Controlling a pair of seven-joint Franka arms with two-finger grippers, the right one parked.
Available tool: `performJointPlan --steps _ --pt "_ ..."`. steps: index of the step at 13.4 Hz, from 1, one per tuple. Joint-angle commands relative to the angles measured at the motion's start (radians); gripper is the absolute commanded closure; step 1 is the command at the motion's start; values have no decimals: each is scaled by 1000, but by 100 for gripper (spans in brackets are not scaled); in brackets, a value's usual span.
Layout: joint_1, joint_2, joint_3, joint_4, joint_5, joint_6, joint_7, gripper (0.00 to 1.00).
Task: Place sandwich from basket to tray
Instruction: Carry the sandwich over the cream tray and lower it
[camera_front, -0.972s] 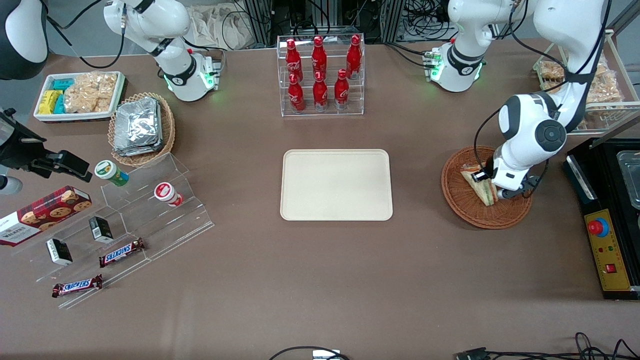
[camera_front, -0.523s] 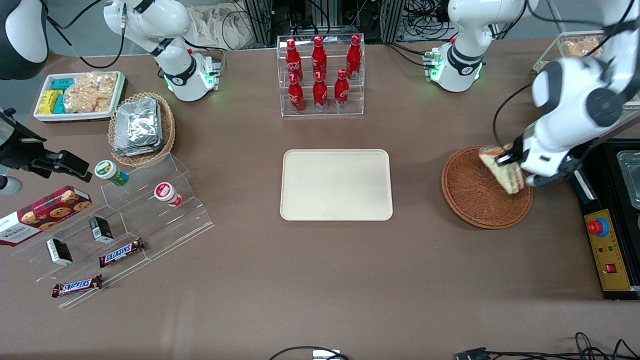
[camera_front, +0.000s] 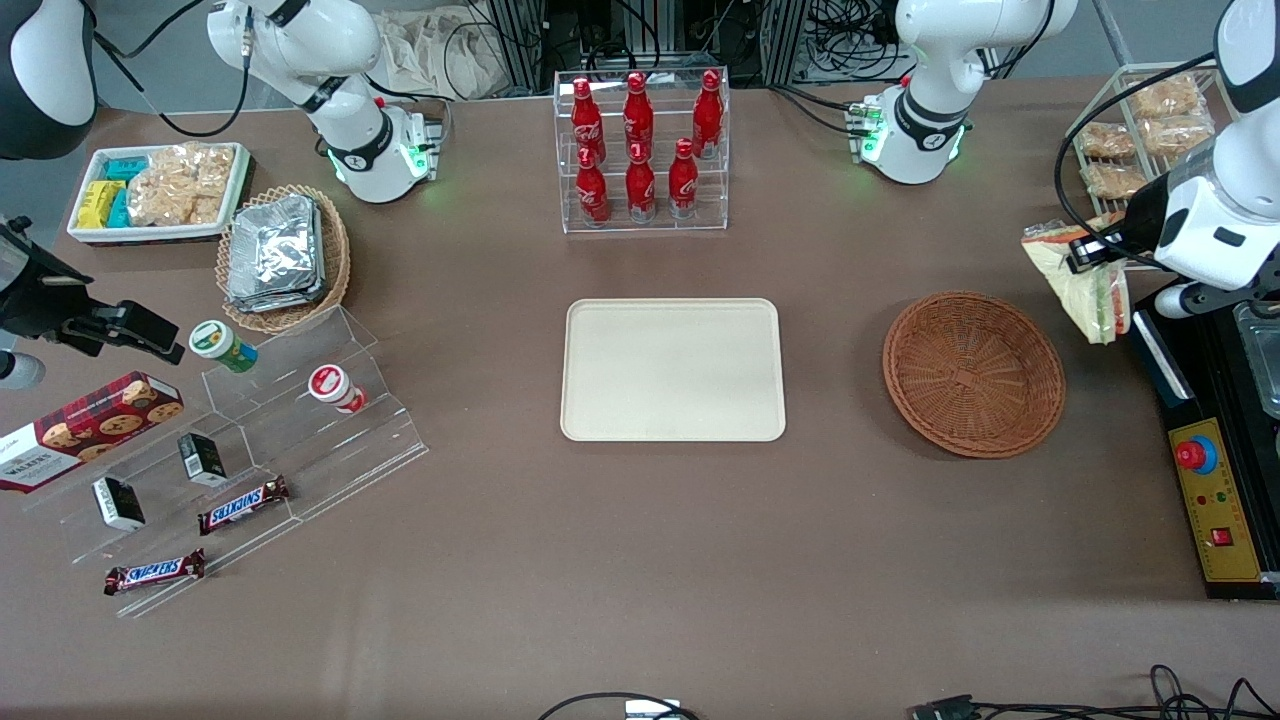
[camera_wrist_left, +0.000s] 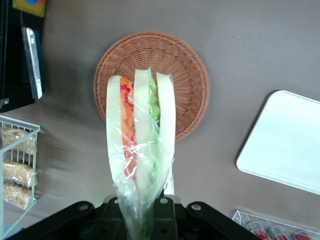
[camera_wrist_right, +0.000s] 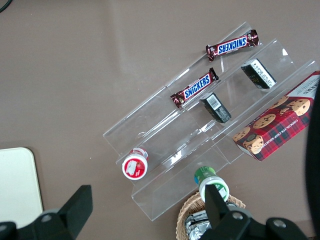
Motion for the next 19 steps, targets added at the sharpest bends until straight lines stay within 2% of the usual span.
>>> performJointPlan --steps 1,3,5,6,8,10,12,15,18,19 --pt "-31 112 -85 153 9 -65 -38 91" --pt "-31 155 -218 187 9 -65 -185 91" --pt "-33 227 -390 254 23 -64 -344 91" --pt "-37 278 -493 294 61 -58 -435 91" --pt "-62 408 -686 369 206 -52 -625 91" --pt "-62 511 -821 389 306 -50 -698 90" --pt "-62 554 -831 368 322 -9 -683 90" --pt "-33 551 -820 172 337 178 -670 91" --pt "-8 559 -807 -7 411 389 -672 91" --pt "-8 557 -769 -59 418 460 -670 91"
